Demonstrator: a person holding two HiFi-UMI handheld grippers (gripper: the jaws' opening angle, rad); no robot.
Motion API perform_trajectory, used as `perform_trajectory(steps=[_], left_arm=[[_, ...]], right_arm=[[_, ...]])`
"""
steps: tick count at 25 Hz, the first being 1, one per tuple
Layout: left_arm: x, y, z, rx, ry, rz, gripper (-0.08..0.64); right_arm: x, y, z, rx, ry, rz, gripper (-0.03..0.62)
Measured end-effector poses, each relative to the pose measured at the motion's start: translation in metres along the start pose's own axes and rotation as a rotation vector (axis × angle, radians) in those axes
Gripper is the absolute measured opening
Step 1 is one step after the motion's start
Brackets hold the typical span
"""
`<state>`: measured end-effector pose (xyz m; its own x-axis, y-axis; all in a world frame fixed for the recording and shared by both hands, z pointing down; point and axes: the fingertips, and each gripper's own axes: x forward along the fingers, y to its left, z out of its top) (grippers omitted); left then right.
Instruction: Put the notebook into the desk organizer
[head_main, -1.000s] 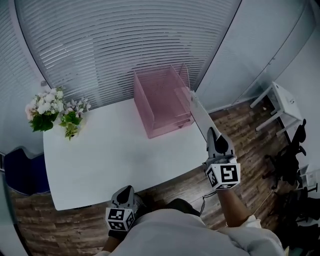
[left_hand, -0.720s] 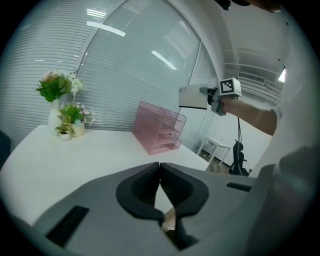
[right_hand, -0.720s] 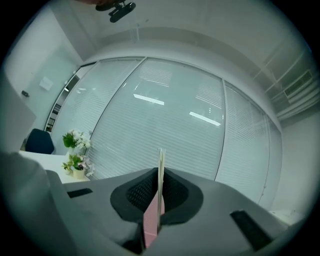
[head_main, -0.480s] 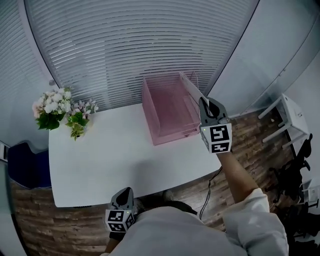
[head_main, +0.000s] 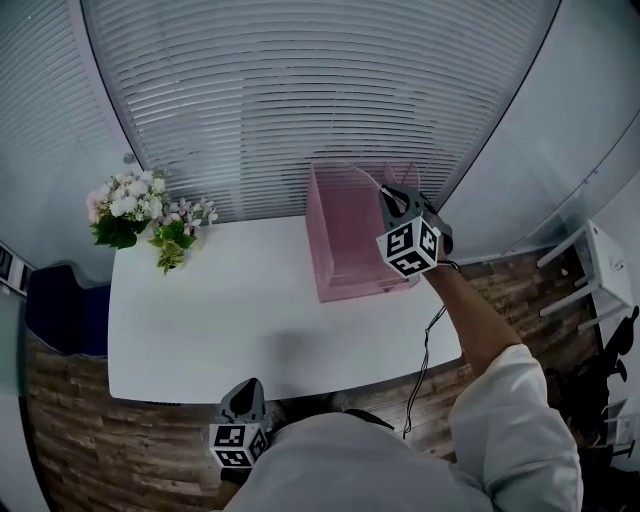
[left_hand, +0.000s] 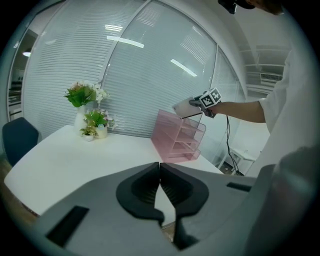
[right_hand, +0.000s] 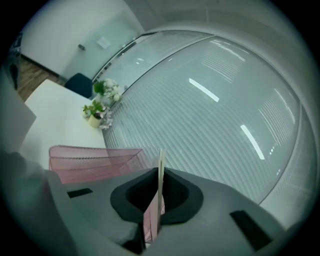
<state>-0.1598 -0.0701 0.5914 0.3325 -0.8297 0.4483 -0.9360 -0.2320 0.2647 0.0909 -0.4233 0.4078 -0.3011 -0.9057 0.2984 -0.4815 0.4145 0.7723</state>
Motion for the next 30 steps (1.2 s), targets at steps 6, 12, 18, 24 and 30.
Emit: perform_trajectory(steps=[6,12,18,24,30], left_arm=[[0.003,0.010,0.001,-0.030,-0.012,0.038,0.009],[0.008,0.016,0.004,-0.040,-0.020,0.045,0.010],[0.014,0.014,0.006,-0.040,-0.017,0.026,0.010],[0.019,0.015,0.007,-0.037,-0.011,0.016,0.009],[0.020,0.018,0.010,-0.039,-0.013,0.018,0.010]], right_arm=[[0.040,0.052,-0.003,-0.370,0.071,0.101,0.018],[0.044,0.101,-0.016,-0.534,0.122,0.248,0.018],[0.042,0.121,-0.028,-0.534,0.142,0.348,0.021],[0.041,0.132,-0.035,-0.503,0.172,0.455,0.046],[0.036,0.141,-0.040,-0.481,0.212,0.584,0.110]])
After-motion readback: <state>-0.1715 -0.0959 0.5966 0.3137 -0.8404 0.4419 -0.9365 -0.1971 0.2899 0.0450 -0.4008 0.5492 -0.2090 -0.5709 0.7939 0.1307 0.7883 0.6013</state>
